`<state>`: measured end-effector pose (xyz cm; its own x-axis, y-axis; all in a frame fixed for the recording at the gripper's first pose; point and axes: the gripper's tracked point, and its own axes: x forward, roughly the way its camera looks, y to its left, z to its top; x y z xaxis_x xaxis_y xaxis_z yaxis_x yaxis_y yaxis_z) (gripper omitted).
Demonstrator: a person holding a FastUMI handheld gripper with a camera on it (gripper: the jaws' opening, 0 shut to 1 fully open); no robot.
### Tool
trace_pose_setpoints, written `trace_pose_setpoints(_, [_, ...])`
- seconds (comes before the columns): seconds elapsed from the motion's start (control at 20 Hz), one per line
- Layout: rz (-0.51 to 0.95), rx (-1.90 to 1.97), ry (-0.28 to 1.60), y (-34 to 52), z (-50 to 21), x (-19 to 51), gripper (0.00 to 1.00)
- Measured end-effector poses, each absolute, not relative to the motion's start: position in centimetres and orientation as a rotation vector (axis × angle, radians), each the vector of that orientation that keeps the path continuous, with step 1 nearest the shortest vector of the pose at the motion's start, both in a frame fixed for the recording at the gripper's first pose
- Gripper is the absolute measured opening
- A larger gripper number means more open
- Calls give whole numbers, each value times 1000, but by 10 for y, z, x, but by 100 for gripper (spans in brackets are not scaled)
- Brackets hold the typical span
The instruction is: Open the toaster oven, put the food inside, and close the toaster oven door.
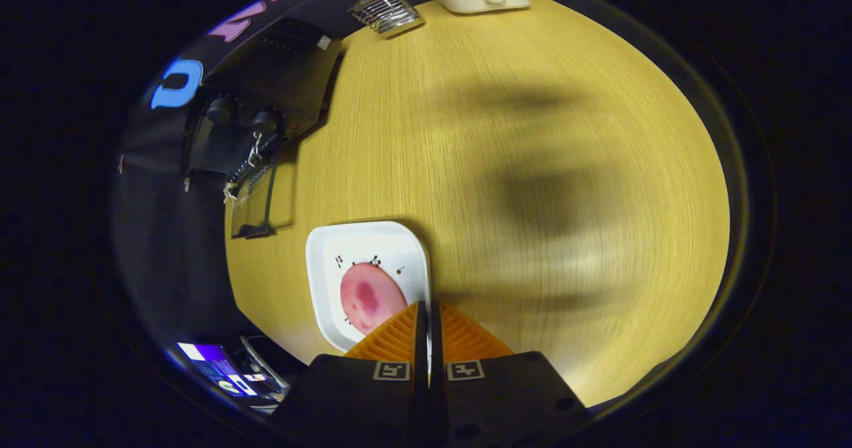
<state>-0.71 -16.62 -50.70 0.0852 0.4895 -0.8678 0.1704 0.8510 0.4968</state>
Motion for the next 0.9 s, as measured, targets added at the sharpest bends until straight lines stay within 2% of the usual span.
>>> trace_pose_setpoints(0.45, [142,891,1366,-150,-466,-32,5])
trace_pose_setpoints(0.9, [-14,1198,1216,-52,-398,-48,5])
